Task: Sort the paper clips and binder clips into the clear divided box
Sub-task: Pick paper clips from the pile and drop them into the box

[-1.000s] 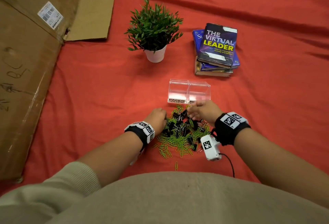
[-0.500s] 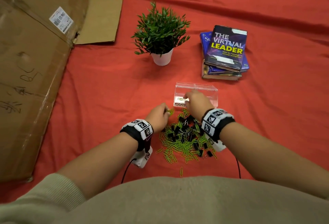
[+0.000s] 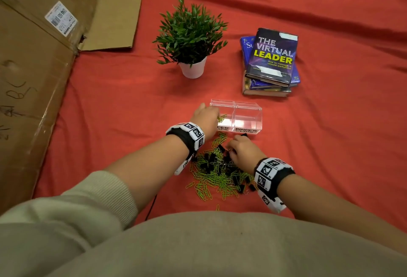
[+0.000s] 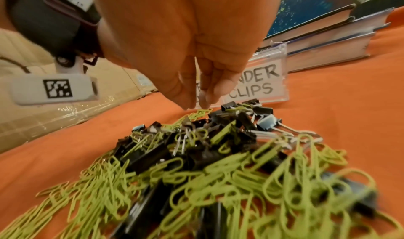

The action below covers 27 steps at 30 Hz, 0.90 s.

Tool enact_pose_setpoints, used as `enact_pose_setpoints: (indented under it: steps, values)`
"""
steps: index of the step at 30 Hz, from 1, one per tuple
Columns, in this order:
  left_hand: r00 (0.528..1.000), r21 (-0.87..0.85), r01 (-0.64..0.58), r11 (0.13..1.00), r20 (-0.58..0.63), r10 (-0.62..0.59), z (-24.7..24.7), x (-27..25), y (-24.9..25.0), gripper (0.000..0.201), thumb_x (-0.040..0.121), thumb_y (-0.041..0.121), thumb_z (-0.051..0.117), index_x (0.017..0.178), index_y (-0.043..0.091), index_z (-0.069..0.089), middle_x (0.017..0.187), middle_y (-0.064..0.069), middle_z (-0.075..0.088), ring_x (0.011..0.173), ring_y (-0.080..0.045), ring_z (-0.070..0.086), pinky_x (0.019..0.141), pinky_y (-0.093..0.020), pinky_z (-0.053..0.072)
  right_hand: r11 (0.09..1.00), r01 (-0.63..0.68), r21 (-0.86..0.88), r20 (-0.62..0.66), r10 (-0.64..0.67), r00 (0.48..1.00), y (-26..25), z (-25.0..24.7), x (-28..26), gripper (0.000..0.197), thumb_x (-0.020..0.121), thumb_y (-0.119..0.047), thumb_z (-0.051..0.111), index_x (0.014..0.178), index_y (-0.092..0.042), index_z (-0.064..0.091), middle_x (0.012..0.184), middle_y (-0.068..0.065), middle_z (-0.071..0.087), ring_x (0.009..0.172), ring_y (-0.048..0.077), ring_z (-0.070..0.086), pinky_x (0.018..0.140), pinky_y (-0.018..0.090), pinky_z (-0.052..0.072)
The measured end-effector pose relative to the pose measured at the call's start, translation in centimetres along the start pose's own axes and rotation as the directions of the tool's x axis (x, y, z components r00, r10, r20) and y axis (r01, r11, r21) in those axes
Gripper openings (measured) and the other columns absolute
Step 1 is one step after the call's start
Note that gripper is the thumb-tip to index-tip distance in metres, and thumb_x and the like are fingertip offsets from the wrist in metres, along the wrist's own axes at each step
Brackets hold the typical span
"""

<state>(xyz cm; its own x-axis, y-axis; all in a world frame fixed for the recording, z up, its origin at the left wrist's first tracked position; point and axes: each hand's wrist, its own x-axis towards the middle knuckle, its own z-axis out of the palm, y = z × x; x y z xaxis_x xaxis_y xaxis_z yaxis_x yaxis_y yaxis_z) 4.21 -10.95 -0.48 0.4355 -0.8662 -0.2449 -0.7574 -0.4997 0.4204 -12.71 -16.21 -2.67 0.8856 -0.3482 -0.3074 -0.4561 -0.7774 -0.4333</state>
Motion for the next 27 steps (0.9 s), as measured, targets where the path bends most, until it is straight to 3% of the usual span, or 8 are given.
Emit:
enact_pose_setpoints:
  steps: [3,6,9,11,14,21,27]
  values:
    - [0.991,-0.029,-0.061,0.998,-0.119,0.057,0.2,-1.3,-0.5,0.022,0.090,0.011,0.051,0.111,0.016,0.056,0.114,0.001,0.057,0.109,-0.021,0.043,0.096,-0.035,0.038,1.000,0.025,0.011,-0.081,-0.024,0.996,-0.5,-0.1,1.2,0.031,0.090,-0.005,0.048,0.120,-0.003,0.058,0.115,0.009,0.056,0.109,0.025,0.052,0.095,0.032,0.047]
    - [0.980,-0.041,-0.022,0.999,-0.196,0.013,0.8,-3.5,-1.7,0.018,0.089,0.013,0.053,0.106,0.017,0.057,0.108,0.001,0.054,0.104,-0.019,0.045,0.092,-0.033,0.041,1.000,0.001,-0.004,-0.040,-0.001,0.999,-1.4,0.7,2.4,0.040,0.090,-0.002,0.046,0.130,0.000,0.048,0.122,0.013,0.051,0.115,0.028,0.048,0.101,0.037,0.044]
    - [0.981,-0.069,0.151,0.986,-0.110,-0.158,2.4,-5.7,-3.7,0.016,0.089,0.015,0.053,0.104,0.015,0.059,0.107,-0.002,0.055,0.106,-0.022,0.048,0.095,-0.035,0.042,0.994,-0.083,-0.070,0.008,0.084,0.996,-2.5,1.8,3.2,0.049,0.091,-0.005,0.047,0.138,0.001,0.033,0.135,0.016,0.041,0.126,0.029,0.039,0.108,0.038,0.039]
    - [0.969,-0.037,0.241,0.970,-0.046,-0.242,3.3,-6.8,-4.8,0.022,0.090,0.019,0.054,0.110,0.013,0.058,0.113,-0.005,0.055,0.112,-0.024,0.048,0.099,-0.035,0.041,0.987,-0.122,-0.102,0.001,0.122,0.992,-3.1,2.4,3.7,0.053,0.094,-0.015,0.047,0.141,0.001,0.027,0.138,0.017,0.037,0.128,0.030,0.036,0.108,0.039,0.037]
    - [0.971,0.023,0.238,0.971,0.004,-0.238,4.1,-7.3,-5.3,0.034,0.089,0.025,0.058,0.120,0.011,0.055,0.118,-0.007,0.052,0.117,-0.024,0.046,0.103,-0.036,0.039,0.979,-0.161,-0.122,-0.027,0.159,0.987,-3.7,2.8,4.4,0.055,0.091,-0.027,0.055,0.134,0.000,0.035,0.133,0.016,0.039,0.124,0.031,0.038,0.105,0.040,0.038]
    - [0.988,0.035,0.115,0.993,0.102,-0.118,4.7,-6.9,-4.2,0.038,0.087,0.025,0.060,0.122,0.009,0.054,0.117,-0.007,0.051,0.115,-0.024,0.047,0.104,-0.036,0.040,0.988,-0.110,-0.107,0.006,0.112,0.994,-3.0,3.1,3.7,0.030,0.083,-0.001,0.057,0.113,-0.003,0.057,0.115,0.012,0.053,0.107,0.027,0.051,0.098,0.038,0.045]
    - [0.991,-0.014,0.056,0.998,0.121,-0.054,4.7,-6.7,-3.2,0.032,0.088,0.022,0.059,0.117,0.008,0.057,0.113,-0.008,0.055,0.110,-0.027,0.054,0.096,-0.037,0.044,0.989,-0.146,-0.015,0.092,0.147,0.985,-2.8,2.1,3.1,0.013,0.089,-0.006,0.053,0.100,-0.001,0.060,0.105,0.012,0.058,0.099,0.027,0.056,0.089,0.035,0.049]
